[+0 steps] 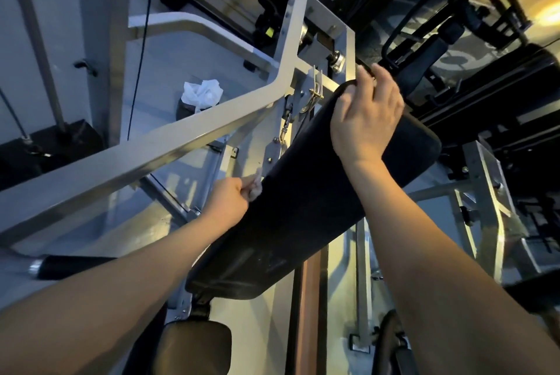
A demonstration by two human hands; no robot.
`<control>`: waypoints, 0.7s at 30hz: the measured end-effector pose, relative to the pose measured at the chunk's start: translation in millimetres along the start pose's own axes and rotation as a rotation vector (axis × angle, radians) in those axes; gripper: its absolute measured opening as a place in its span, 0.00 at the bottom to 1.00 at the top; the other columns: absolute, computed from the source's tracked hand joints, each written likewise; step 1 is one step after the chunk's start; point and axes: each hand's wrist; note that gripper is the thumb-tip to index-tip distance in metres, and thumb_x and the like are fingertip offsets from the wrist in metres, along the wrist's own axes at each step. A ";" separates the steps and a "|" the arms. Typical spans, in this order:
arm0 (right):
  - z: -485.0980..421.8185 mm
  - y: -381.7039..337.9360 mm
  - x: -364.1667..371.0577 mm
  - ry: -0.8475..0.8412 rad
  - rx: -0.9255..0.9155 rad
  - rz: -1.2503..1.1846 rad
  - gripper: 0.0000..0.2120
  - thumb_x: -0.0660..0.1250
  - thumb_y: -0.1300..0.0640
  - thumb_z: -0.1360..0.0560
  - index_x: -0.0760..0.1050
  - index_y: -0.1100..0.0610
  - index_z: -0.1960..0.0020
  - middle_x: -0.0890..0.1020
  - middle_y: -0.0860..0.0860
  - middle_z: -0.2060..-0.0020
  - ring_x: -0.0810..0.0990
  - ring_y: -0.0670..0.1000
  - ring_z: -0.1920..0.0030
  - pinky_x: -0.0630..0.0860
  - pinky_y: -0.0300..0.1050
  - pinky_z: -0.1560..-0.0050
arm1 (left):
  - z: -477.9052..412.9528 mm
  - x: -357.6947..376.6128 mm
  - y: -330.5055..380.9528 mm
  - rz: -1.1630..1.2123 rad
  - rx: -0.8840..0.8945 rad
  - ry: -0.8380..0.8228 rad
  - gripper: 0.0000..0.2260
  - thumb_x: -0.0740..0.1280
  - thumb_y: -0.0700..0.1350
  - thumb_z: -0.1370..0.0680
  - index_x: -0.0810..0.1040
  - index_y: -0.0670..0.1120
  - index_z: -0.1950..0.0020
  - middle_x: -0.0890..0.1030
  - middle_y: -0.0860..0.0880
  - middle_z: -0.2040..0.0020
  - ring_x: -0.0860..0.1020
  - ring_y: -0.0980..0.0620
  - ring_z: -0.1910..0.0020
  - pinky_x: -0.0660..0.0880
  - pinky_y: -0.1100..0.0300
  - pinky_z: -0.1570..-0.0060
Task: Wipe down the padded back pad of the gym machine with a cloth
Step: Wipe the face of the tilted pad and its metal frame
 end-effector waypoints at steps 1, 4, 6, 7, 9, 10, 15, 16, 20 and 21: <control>12.1 -3.9 1.4 -0.028 -0.134 0.038 0.21 0.56 0.51 0.19 0.75 0.53 0.30 0.75 0.54 0.31 0.69 0.58 0.27 0.58 0.57 0.22 | -6.0 -1.1 14.4 0.090 0.011 0.061 0.16 0.64 0.35 0.19 0.83 0.55 0.47 0.84 0.53 0.53 0.82 0.56 0.52 0.77 0.66 0.52; 32.2 -10.1 16.0 -0.032 -0.276 0.126 0.16 0.59 0.51 0.22 0.82 0.52 0.41 0.77 0.53 0.32 0.65 0.61 0.23 0.51 0.67 0.21 | -15.0 4.7 59.0 0.082 0.218 0.116 0.16 0.62 0.36 0.19 0.83 0.51 0.39 0.84 0.57 0.49 0.81 0.61 0.48 0.76 0.66 0.47; 32.6 -7.6 27.5 0.026 -0.232 0.155 0.12 0.62 0.52 0.25 0.83 0.52 0.49 0.79 0.54 0.35 0.66 0.62 0.24 0.52 0.69 0.22 | -18.3 16.5 62.6 0.048 0.326 0.070 0.14 0.64 0.34 0.21 0.83 0.44 0.41 0.83 0.53 0.41 0.79 0.58 0.40 0.76 0.59 0.38; 32.4 -5.7 32.0 0.052 -0.230 0.163 0.10 0.64 0.52 0.26 0.83 0.52 0.51 0.79 0.54 0.36 0.67 0.62 0.24 0.53 0.69 0.22 | -18.3 18.6 54.4 0.019 0.340 0.042 0.14 0.65 0.32 0.22 0.83 0.43 0.40 0.81 0.52 0.39 0.77 0.59 0.39 0.74 0.59 0.35; 32.3 -4.7 36.7 0.093 -0.260 0.148 0.08 0.66 0.52 0.27 0.82 0.52 0.52 0.80 0.54 0.37 0.68 0.62 0.25 0.54 0.69 0.22 | -15.9 18.5 21.1 -0.082 0.309 0.007 0.18 0.65 0.29 0.22 0.81 0.43 0.36 0.81 0.55 0.42 0.77 0.62 0.43 0.74 0.66 0.39; 32.1 -4.8 37.7 0.110 -0.270 0.138 0.08 0.66 0.52 0.27 0.82 0.52 0.53 0.80 0.54 0.38 0.68 0.62 0.25 0.54 0.69 0.22 | -15.7 17.9 -1.2 -0.137 0.229 0.001 0.17 0.64 0.30 0.21 0.82 0.44 0.38 0.82 0.56 0.49 0.78 0.63 0.51 0.75 0.68 0.47; 30.8 -6.1 38.6 0.138 -0.248 0.124 0.09 0.65 0.51 0.27 0.82 0.53 0.53 0.81 0.55 0.39 0.69 0.62 0.26 0.55 0.69 0.23 | -25.3 23.4 -35.9 0.395 -0.481 -0.010 0.08 0.57 0.30 0.18 0.76 0.36 0.49 0.78 0.44 0.60 0.80 0.55 0.72 0.73 0.68 0.76; 31.5 -5.8 38.7 0.139 -0.245 0.123 0.09 0.65 0.51 0.27 0.82 0.53 0.53 0.81 0.55 0.39 0.69 0.62 0.26 0.55 0.69 0.23 | -30.6 23.7 -18.4 0.277 -0.439 0.032 0.09 0.58 0.31 0.19 0.78 0.37 0.49 0.78 0.45 0.59 0.79 0.56 0.70 0.73 0.70 0.75; 30.9 -4.4 37.7 0.141 -0.258 0.116 0.09 0.66 0.52 0.28 0.83 0.53 0.53 0.81 0.55 0.39 0.69 0.63 0.26 0.54 0.69 0.22 | -37.8 20.3 67.3 0.240 0.085 0.018 0.13 0.64 0.37 0.18 0.82 0.50 0.38 0.83 0.54 0.52 0.81 0.61 0.54 0.75 0.70 0.55; 30.2 -4.6 37.5 0.140 -0.256 0.116 0.09 0.66 0.52 0.28 0.83 0.53 0.53 0.81 0.55 0.39 0.69 0.63 0.26 0.54 0.69 0.22 | -39.5 19.6 73.9 0.287 0.141 -0.023 0.15 0.64 0.36 0.19 0.81 0.50 0.37 0.84 0.54 0.50 0.81 0.60 0.51 0.75 0.70 0.51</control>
Point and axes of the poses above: each hand's wrist, its own z-axis away from the middle knuckle, its own x-axis out of the palm, y = z × x
